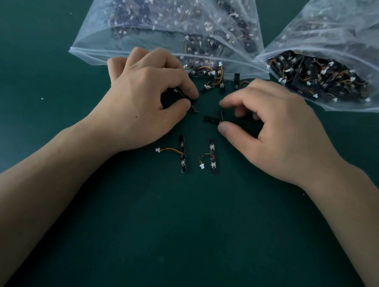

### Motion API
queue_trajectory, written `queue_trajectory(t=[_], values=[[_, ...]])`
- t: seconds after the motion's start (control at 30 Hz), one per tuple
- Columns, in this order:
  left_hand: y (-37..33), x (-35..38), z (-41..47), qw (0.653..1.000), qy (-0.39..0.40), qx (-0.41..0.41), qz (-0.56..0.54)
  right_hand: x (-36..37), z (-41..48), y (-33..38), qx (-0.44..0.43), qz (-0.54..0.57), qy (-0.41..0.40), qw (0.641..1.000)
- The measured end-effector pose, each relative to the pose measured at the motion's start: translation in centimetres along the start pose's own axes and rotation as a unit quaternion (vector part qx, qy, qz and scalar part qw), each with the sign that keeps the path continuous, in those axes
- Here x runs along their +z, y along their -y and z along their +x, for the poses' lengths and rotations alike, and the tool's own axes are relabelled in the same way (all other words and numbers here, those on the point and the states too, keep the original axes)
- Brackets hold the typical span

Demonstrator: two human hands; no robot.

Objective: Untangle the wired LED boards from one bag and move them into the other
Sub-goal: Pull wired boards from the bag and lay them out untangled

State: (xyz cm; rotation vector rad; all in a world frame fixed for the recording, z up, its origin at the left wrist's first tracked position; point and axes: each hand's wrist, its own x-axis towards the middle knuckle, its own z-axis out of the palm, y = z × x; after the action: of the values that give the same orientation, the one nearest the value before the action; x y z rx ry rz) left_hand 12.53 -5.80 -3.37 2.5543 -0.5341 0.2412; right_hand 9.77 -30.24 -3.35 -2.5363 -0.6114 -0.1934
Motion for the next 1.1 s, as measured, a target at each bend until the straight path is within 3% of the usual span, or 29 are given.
queue_trajectory(t=[0.17, 0.33, 0.43, 0.57, 0.77, 0.93, 1.1], values=[[0.0, 0.1, -0.2, 0.999, -0.035, 0.032, 0.006, 0.2, 0.0, 0.1, -0.004, 0.008, -0.007, 1.000], [0.2, -0.4, 0.1, 0.988, -0.103, 0.038, -0.108, 0.0, 0.3, -0.2, -0.009, 0.072, -0.095, 0.993], [0.3, -0.3, 0.1, 0.979, -0.100, 0.020, -0.174, -0.2, 0.4, -0.7, 0.022, 0.143, -0.120, 0.982], [0.5, -0.5, 0.3, 0.981, -0.061, 0.028, -0.181, -0.4, 0.3, -0.8, 0.037, 0.168, -0.078, 0.982], [0.0, -0.6, -0.1, 0.982, -0.021, -0.007, -0.187, -0.5, -0.1, -0.4, 0.022, 0.046, 0.025, 0.998], [1.2, -2.5, -0.5, 0.983, 0.024, 0.064, -0.171, -1.6, -0.2, -0.6, 0.000, 0.009, 0.065, 0.998], [2.9, -3.7, -0.9, 0.951, 0.090, 0.068, -0.287, -1.8, 0.0, -0.3, -0.016, -0.007, 0.073, 0.997]])
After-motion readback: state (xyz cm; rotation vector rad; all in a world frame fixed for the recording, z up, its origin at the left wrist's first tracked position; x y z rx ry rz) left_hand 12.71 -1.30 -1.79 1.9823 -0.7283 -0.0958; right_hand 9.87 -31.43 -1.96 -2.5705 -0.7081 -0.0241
